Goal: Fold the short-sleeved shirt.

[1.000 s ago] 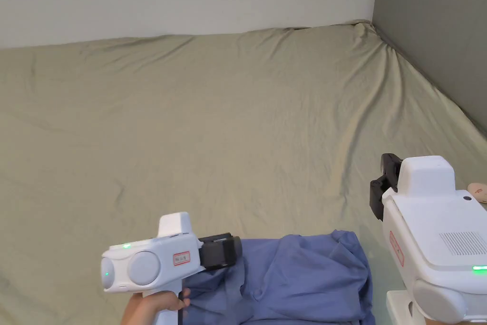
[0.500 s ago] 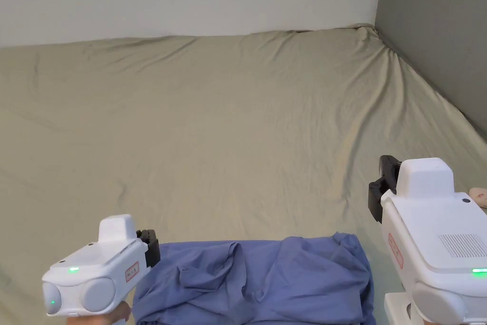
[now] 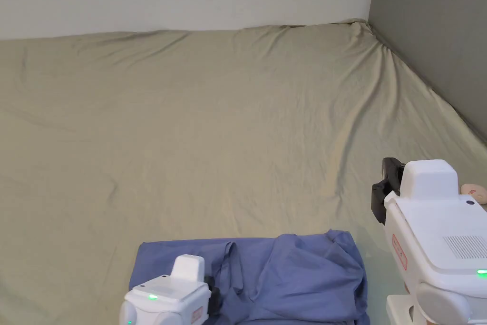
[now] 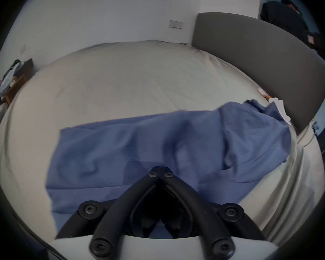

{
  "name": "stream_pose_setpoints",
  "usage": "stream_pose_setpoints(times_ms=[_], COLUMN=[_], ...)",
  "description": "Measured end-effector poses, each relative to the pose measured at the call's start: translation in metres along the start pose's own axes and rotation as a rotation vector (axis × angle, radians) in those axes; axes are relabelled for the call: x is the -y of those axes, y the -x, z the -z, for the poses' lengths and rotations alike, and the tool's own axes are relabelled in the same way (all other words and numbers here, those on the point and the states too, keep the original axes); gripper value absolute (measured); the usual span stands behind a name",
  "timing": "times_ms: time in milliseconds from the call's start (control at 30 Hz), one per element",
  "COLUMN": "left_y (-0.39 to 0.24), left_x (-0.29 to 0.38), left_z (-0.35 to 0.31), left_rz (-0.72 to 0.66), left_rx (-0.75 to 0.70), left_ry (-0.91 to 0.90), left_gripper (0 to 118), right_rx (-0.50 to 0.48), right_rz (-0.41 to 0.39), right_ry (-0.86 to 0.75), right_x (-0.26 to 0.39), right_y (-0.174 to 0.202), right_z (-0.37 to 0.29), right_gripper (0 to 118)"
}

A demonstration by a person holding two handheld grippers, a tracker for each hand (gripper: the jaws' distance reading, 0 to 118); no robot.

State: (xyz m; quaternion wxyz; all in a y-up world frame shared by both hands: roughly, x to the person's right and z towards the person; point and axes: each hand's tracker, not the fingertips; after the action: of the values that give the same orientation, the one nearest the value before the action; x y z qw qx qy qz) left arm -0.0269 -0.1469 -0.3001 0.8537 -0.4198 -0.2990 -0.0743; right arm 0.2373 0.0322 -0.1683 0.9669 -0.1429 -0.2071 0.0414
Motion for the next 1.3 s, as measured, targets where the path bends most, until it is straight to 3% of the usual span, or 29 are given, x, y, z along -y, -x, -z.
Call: stream_pose_setpoints(times_ms=[233, 567, 633, 700, 800, 867, 1100, 1267, 1300], left_y=[-0.016, 0.078, 0.105, 0.135, 0.168, 0.175, 0.211, 0.185, 0.180], left_x=[0.002, -0.048, -0.049, -0.046, -0.035, -0.025, 0.009, 0.005, 0.003], left_z=[0.008, -0.079, -0.090, -0.091, -0.083, -0.078, -0.029, -0.023, -0.018], left_rz=[0.008, -0.285, -0.359, -0.448, -0.551, -0.561, -0.675, -0.601, -0.570], left_rx=[-0.018, 0.137, 0.155, 0.170, 0.181, 0.171, 0.295, 0.253, 0.226], left_ry=[-0.003, -0.214, -0.207, -0.178, -0.073, -0.023, 0.065, 0.035, 0.063], left_gripper=[0, 4, 16, 46, 101, 118, 114, 50, 43], right_rx=[0.006, -0.005, -0.009, -0.013, -0.016, -0.019, -0.025, -0.019, -0.018], right_rz=[0.003, 0.002, -0.002, -0.003, -0.005, -0.005, -0.019, -0.028, -0.027], right_ry=[0.001, -0.005, -0.005, -0.004, 0.002, 0.007, 0.037, 0.045, 0.046], right_x=[0.001, -0.003, -0.003, -0.003, -0.002, -0.001, 0.003, 0.003, 0.002], right_y=[-0.003, 0.001, 0.004, 0.006, 0.009, 0.011, 0.016, 0.016, 0.015], right_z=[-0.001, 0.001, 0.001, 0.001, 0.003, 0.004, 0.009, 0.010, 0.010], right_gripper=[2, 2, 2, 2, 2, 2, 2, 2, 2])
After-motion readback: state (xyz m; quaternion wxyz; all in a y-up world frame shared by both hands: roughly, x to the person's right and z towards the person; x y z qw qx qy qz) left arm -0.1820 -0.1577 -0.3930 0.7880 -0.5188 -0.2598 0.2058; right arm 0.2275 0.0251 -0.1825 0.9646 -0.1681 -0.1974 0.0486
